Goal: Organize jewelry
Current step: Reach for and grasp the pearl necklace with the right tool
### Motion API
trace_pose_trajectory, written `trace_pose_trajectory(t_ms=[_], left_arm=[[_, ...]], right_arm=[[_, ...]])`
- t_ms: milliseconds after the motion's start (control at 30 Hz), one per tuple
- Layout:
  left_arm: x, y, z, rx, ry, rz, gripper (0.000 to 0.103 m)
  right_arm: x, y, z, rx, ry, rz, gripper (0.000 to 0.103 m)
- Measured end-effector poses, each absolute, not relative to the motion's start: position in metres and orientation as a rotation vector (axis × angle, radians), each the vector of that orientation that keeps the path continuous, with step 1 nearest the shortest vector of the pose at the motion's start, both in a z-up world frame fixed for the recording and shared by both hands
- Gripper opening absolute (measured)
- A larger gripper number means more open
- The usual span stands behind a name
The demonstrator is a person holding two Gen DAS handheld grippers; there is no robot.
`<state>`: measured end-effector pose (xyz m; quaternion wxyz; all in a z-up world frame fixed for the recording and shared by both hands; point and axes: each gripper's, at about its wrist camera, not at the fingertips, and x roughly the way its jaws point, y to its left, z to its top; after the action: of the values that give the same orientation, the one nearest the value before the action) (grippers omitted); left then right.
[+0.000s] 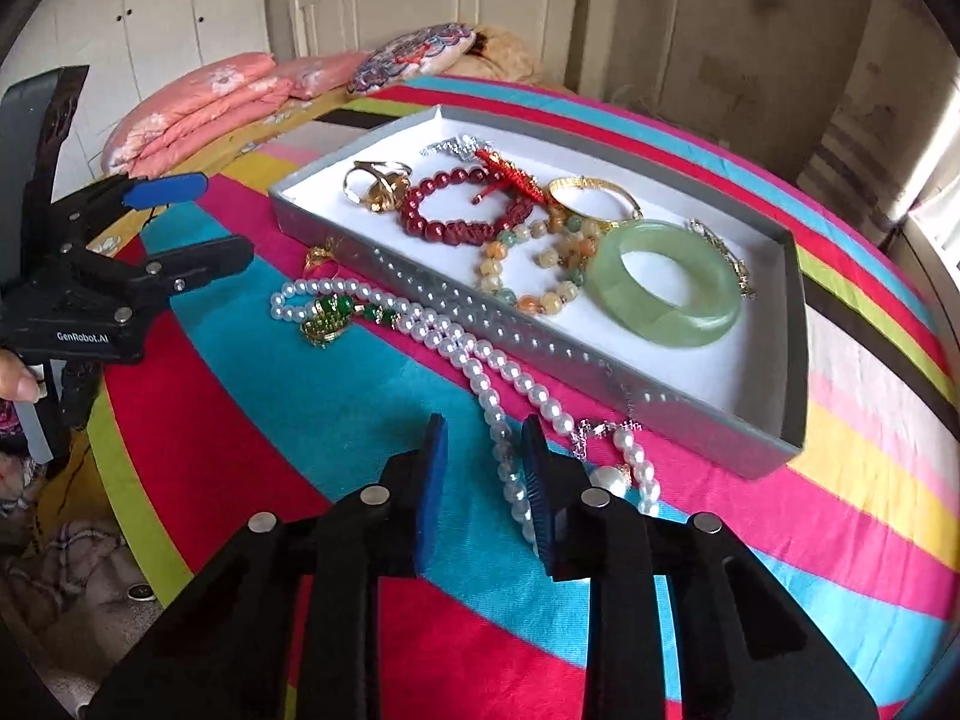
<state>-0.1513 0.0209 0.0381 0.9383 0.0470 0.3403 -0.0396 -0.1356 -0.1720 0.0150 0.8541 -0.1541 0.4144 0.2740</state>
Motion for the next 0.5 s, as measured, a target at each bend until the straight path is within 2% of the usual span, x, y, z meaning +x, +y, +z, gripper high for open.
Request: trace_pose_trajectory(t_ms=[100,233,500], left_arm=[[-0.150,0.020,0.037,0.097,0.705,-0.080,0.101],[-0.148,0.019,0.036,0.109,0.716,-0.075,0.101],[-0.148,0.018,0.035,0.122,0.725,-0.069,0.101]], right_arm=[[-0.131,-0.175,0.013,-0.307,0.866,0.592,0.024],[-0.132,-0.177,0.012,-0.316,0.844,0.574,0.010],[-0.147,-0.169,0.020,-0.388,0.739,0.539,0.009]])
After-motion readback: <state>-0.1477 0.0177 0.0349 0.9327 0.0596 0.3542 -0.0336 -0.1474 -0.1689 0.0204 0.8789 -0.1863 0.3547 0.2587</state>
